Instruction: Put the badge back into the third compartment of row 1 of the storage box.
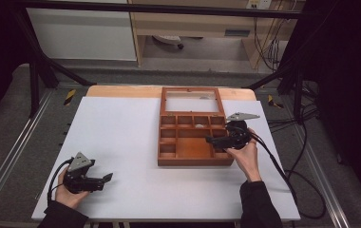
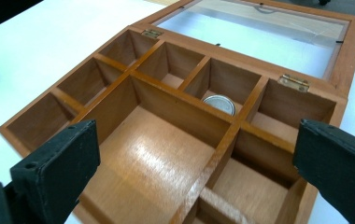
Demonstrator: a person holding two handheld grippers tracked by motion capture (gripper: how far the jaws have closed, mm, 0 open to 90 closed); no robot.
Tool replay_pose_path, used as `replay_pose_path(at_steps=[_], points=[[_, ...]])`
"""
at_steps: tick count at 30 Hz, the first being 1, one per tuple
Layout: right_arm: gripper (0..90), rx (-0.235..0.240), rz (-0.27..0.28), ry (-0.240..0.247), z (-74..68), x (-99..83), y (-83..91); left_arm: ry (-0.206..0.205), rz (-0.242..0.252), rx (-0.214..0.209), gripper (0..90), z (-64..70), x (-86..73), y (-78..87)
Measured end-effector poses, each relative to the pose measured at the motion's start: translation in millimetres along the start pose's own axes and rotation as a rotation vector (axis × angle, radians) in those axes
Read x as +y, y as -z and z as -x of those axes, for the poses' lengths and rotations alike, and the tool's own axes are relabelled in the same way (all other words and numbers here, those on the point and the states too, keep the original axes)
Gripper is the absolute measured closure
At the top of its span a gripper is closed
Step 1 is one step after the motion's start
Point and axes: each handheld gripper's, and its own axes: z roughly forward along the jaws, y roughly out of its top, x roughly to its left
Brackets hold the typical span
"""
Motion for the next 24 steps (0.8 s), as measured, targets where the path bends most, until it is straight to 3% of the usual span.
replay_pose_path(at_steps=[7, 24], points=[[0.6, 0.017, 0.009, 0.013, -2.0, -18.8, 14.6, 0.0, -0.001, -0.001, 8.7, 0.3, 0.1, -0.3], [0.2, 0.003, -0.011, 0.029, 0.4, -74.7, 34.1, -0.004, -0.006, -0.006, 8.3, 1.4, 0.2, -1.3]])
